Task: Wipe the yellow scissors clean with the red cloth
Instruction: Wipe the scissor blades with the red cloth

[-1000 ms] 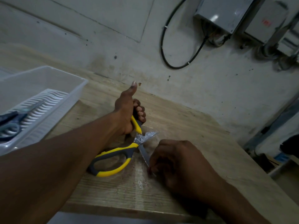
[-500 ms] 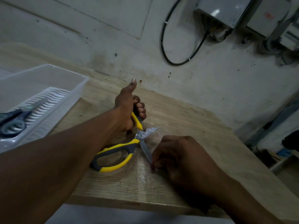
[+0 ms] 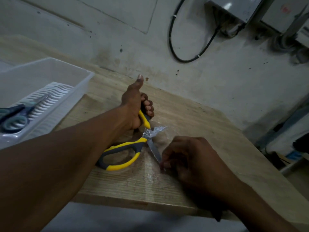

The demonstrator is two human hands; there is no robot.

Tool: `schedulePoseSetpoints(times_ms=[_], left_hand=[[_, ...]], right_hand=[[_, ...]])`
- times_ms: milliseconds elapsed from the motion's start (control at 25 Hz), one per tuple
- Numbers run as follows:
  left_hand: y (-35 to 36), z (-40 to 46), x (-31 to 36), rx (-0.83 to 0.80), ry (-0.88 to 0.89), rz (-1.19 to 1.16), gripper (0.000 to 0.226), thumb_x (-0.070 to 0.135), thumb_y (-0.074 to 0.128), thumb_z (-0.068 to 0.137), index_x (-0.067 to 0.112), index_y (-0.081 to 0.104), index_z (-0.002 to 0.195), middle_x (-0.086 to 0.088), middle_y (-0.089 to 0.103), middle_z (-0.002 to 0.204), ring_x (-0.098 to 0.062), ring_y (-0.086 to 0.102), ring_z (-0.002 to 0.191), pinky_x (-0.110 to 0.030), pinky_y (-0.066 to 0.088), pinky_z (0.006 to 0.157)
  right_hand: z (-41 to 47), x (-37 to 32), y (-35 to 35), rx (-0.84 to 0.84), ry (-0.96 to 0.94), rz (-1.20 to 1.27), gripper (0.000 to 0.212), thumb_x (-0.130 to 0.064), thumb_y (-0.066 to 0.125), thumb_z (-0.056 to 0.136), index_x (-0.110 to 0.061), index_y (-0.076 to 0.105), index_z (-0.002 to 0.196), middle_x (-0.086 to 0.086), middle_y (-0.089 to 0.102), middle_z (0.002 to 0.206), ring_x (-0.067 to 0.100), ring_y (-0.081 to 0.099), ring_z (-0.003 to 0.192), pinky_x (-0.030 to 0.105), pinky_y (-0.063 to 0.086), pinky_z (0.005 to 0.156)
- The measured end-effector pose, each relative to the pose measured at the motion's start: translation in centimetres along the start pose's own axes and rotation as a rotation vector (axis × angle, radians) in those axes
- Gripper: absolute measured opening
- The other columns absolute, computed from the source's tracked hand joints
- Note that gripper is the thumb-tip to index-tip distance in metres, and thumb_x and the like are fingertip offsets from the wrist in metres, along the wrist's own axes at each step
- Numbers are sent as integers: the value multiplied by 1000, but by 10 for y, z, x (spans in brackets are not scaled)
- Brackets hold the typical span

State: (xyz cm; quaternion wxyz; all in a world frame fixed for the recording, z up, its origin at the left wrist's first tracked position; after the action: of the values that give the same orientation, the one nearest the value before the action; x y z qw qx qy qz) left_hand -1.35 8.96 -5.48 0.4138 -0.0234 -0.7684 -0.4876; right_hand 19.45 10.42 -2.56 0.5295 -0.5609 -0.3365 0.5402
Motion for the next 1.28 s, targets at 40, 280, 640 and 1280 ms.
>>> schedulePoseSetpoints(times_ms=[40,280,640,1280], left_hand=[[0,0,0,4,6,1,71,73,59,87,18,33,52,-3,30,47,-17,29,38,-17,28,41],[-3,1,-1,-12,-19,6,70,74,57,87,19,31,53,-2,28,48,-17,27,39,-17,26,42],[-3,5,-1,-44,-1,30,70,76,59,85,19,31,55,-2,29,47,-17,29,39,-18,28,41],[-5,-2,0,-41,0,17,74,76,58,86,17,33,49,-1,30,47,-17,30,39,-19,28,41]], right_hand=[[3,-1,-1,47,10,-8,14,-20,76,78,-33,75,82,-17,70,88,1,66,84,38,60,73],[44,-10,5,212,-25,93,11,-29,73,78,-32,78,87,-10,70,88,14,69,83,44,59,71],[21,-7,4,178,-101,10,11,-23,77,78,-32,78,83,-14,70,89,8,67,80,39,58,67],[33,-9,4,194,-131,65,16,-14,79,78,-29,81,85,-9,71,90,15,69,81,44,58,68]])
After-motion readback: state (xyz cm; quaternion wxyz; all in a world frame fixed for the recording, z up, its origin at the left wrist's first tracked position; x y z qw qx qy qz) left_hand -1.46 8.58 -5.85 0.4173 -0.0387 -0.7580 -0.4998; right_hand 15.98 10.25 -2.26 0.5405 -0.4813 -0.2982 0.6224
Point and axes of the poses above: each hand's wrist, its own z-axis towards the middle knuckle, its own y-axis out of the palm, x = y × z, the point moved 5 cm from there along z, towards the middle knuckle
